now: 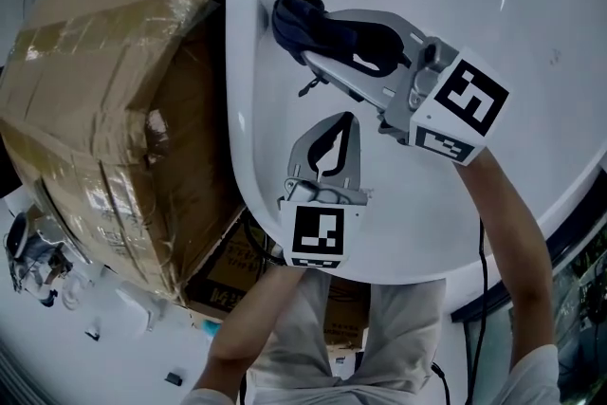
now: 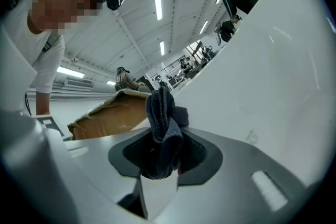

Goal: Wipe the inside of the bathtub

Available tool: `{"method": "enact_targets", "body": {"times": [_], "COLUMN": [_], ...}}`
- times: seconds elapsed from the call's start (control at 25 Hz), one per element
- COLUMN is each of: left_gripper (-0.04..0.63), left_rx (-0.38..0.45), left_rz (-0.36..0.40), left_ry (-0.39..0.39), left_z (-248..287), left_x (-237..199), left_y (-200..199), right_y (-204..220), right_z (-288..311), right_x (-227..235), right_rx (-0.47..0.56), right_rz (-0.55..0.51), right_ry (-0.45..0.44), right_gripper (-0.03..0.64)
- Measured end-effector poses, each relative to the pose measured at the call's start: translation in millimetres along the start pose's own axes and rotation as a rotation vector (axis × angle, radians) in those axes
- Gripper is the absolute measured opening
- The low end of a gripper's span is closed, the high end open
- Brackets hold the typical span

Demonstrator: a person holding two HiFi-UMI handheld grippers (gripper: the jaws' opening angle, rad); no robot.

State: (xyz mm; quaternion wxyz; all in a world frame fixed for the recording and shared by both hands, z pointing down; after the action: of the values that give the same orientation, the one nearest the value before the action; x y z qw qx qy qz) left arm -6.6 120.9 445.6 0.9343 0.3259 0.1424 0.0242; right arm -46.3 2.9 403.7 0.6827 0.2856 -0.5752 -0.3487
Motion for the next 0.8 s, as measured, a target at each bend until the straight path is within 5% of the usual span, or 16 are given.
{"method": "enact_targets", "body": {"times": [0.8], "left_gripper": [-0.002], "left_rx": [0.009], "left_rz": [0.011], "left_ry": [0.078], "left_z": [23], "left_x": [0], "left_y": [12], "right_y": [190], "right_z": [-34], "right_x": [138], "right_rx": [-0.212], "right_rz": [0.233], "right_ry": [0.468], "right_gripper": [0.124]}}
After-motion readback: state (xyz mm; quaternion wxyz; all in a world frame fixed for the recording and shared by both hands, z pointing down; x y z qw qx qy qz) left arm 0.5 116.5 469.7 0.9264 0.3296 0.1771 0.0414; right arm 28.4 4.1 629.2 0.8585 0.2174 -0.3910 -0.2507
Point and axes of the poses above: the fingertips, and each gripper's own axes: z forward along the fingers, x to its right, y out of its underside, the point moved 3 cm from there along -z, backward along the fingers, and after that the axes turned 2 degrees about -x, right-handed, at the moved point
